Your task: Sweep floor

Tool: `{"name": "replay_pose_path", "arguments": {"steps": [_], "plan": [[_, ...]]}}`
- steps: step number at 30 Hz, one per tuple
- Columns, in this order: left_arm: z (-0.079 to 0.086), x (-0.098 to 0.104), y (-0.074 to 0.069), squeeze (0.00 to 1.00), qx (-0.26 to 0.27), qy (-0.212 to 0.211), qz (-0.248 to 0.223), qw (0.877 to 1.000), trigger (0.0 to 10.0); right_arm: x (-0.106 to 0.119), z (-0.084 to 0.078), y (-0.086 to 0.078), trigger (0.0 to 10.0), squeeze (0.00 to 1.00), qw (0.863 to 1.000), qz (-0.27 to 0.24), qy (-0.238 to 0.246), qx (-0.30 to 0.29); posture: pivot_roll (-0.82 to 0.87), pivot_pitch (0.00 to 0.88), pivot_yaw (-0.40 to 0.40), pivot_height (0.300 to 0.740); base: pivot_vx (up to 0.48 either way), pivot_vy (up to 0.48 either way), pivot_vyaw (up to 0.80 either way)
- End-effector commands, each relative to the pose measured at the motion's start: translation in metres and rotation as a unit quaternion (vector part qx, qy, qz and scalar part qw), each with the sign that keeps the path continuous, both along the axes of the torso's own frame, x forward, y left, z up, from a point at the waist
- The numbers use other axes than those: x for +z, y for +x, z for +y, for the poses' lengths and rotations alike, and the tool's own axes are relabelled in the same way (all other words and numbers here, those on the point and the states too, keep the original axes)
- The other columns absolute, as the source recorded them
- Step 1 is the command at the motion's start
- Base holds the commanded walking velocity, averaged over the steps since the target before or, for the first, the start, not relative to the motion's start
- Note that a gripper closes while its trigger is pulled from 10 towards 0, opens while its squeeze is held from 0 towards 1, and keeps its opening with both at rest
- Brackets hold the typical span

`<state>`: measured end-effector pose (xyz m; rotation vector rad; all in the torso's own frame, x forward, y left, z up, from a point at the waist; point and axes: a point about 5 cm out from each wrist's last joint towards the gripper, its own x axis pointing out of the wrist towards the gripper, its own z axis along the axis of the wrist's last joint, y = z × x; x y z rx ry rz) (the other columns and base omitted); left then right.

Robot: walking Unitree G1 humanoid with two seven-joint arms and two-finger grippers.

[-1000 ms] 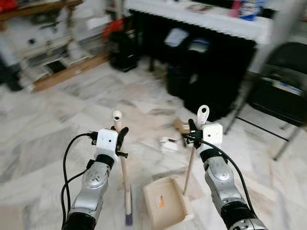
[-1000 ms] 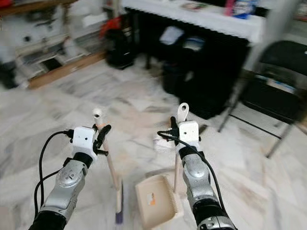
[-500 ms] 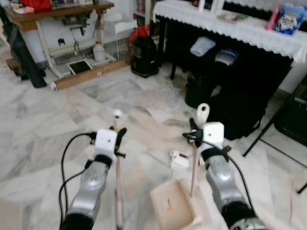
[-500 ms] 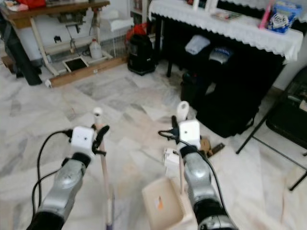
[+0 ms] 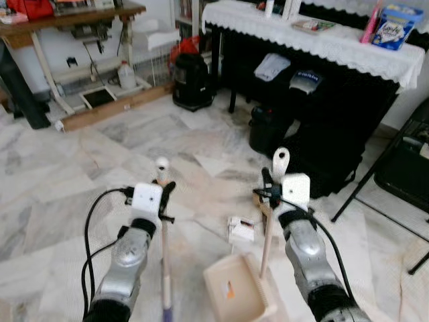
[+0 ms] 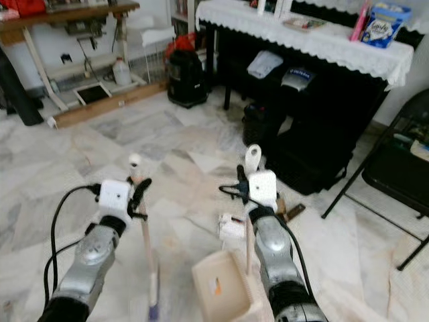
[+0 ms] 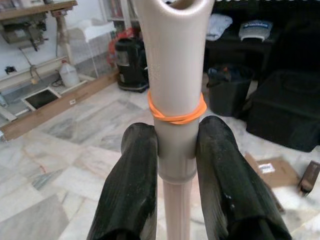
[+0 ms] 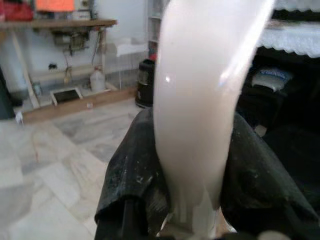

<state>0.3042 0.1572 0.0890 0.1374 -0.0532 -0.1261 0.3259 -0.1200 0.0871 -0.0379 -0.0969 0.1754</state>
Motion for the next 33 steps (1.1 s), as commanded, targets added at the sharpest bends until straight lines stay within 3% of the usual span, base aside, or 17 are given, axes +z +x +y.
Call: {"name": "replay_pose_path", "arguments": {"steps": [1,4,26,33], "plan": [[-0.0117,0.0131,0.004,0.0,-0.021,0.002,-0.03,0.999,10.0,0.0086,-0.0094,0.0035,10.0,0.0,1.0,-0.016,0.01,-0.017,0.11,0.0,-0.032,0.74,0.311,0.0,-0.8],[-0.0116,0.0131,0.0041,0.0,-0.021,0.003,-0.03,0.999,10.0,0.0091,-0.0095,0.0035,10.0,0.0,1.0,-0.018,0.01,-0.016,0.11,0.0,-0.033,0.74,0.311,0.0,-0.8],[-0.008,0.0172,0.0055,0.0,-0.008,0.005,-0.043,0.999,10.0,0.0101,-0.0098,0.0028,10.0,0.0,1.0,-0.025,0.007,-0.018,0.11,0.0,-0.031,0.74,0.308,0.0,0.0],[-0.0078,0.0182,0.005,0.0,-0.008,0.0,-0.048,0.999,10.0,0.0103,-0.0101,0.0028,10.0,0.0,0.999,-0.025,0.01,-0.019,0.11,0.0,-0.032,0.74,0.035,0.0,0.0]]}}
